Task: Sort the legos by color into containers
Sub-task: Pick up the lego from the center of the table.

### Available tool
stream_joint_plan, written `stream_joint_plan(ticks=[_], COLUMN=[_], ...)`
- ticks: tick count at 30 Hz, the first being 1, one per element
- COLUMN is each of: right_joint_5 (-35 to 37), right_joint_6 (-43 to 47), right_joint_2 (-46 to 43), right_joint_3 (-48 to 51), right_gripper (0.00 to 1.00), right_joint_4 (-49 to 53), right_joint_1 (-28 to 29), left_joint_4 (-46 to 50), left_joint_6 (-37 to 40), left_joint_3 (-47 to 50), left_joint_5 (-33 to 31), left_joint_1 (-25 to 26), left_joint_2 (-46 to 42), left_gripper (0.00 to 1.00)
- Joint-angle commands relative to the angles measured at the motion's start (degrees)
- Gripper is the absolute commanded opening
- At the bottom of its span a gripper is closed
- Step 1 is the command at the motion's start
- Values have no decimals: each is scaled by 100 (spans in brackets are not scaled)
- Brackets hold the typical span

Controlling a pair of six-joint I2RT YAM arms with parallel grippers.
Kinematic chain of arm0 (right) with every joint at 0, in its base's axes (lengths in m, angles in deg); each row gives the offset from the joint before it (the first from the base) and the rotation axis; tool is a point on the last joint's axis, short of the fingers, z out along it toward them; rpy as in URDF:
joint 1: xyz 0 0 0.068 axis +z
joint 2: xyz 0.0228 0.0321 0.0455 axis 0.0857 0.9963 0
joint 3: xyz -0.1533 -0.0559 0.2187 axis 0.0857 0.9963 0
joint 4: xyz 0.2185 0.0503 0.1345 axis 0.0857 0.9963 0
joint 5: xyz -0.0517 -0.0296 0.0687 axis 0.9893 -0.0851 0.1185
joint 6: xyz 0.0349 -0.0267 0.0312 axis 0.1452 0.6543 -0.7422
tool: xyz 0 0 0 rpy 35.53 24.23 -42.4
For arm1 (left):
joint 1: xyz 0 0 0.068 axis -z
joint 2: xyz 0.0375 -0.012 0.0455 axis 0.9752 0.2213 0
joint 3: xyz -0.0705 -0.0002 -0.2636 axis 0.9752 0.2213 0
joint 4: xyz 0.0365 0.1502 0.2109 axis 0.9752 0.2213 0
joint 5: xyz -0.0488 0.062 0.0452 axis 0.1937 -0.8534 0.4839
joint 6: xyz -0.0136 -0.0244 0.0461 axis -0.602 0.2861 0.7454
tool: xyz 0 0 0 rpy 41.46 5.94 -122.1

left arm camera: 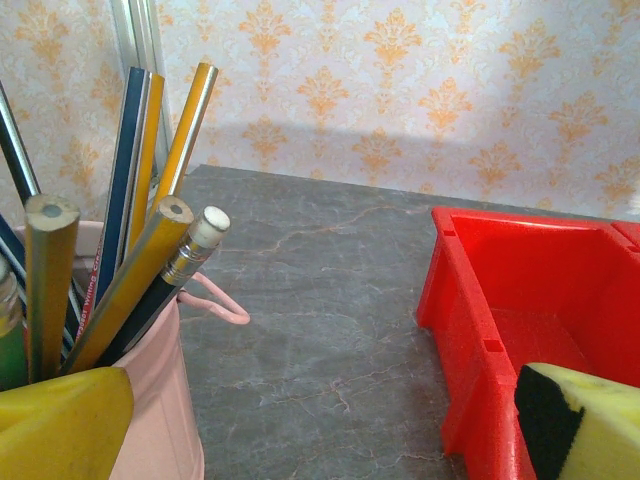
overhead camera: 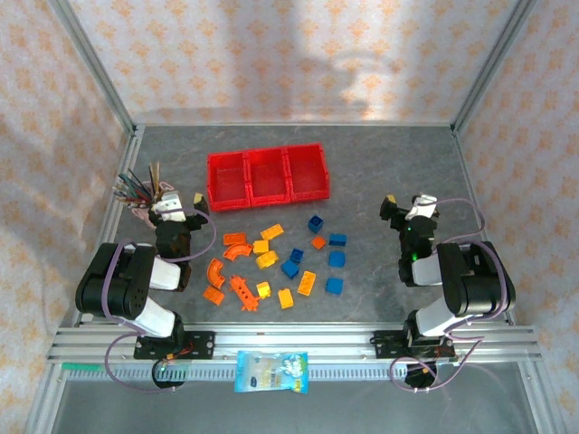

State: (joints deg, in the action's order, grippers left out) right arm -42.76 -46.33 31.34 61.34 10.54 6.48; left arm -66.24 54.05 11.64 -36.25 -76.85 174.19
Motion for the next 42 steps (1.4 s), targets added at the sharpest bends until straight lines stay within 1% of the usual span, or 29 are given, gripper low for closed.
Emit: stream_joint_plan(ticks=[1, 6, 8, 12, 16, 18, 20, 21, 22, 24, 26, 28, 30, 32, 35, 37, 38, 40, 42], right_joint_5=[3, -40, -42, 78, 343, 297, 204, 184, 226, 323, -175, -483, -527, -616, -783, -928, -994, -1078, -1159], right_joint_6=[90, 94, 104, 52, -151, -409, -763, -1039, -1410, -2285, -2456, -2678, -2772, -2794, -2824, -2751, -2703, -2611, -2562], right_joint_2=[-33, -102, -175, -617, -1299, -1638, -1908, -1928, -2146, -2228, -2159, -2034, -1998, -2107, -2224, -2215, -2207, -2216, -2247], right_joint_3=[-53, -114, -147, -182, -416, -570, -750, -867, -998, -1290, -1516, -1719, -1808, -1755, -1743, -1869, -1912, -2013, -2083], right_gripper=[100, 100, 100, 100, 100, 100, 100, 100, 100, 100, 100, 100, 100, 100, 100, 100, 100, 100, 100], right_joint_4=[-206, -44, 66, 451, 1336, 1789, 2214, 2455, 2762, 3517, 3985, 4417, 4686, 4696, 4874, 5171, 5286, 5574, 5819], right_joint_1=[19, 20, 20, 20, 20, 11, 11, 11, 15, 2, -24, -24, -33, -30, -11, 40, 75, 178, 296], left_joint_4=[22, 387, 671, 1255, 1790, 2108, 2432, 2658, 2964, 3331, 3224, 3387, 3963, 4445, 5214, 5714, 5826, 6076, 6147], left_joint_6=[51, 55, 32, -124, -342, -516, -859, -1191, -1576, -1995, -2432, -2726, -2945, -3001, -3082, -3114, -3109, -3130, -3101], left_joint_3=[-114, -110, -99, -67, -53, -97, -187, -255, -328, -353, -175, -123, -295, -478, -820, -1062, -1127, -1246, -1293], left_joint_5=[149, 211, 221, 211, 240, 223, 129, 34, -87, -200, -418, -389, -262, -26, 445, 719, 858, 992, 1022], left_joint_1=[-23, -27, -27, -27, -27, -29, -36, -36, -36, -40, -36, -62, -63, -59, -46, -2, 54, 317, 726], left_joint_2=[-4, -425, -746, -1349, -2034, -2387, -2720, -2892, -3063, -3381, -3612, -3824, -4023, -4148, -4235, -4227, -4222, -4217, -4188], left_gripper=[99, 99, 99, 99, 99, 100, 99, 100, 100, 100, 99, 100, 99, 99, 99, 99, 99, 99, 99])
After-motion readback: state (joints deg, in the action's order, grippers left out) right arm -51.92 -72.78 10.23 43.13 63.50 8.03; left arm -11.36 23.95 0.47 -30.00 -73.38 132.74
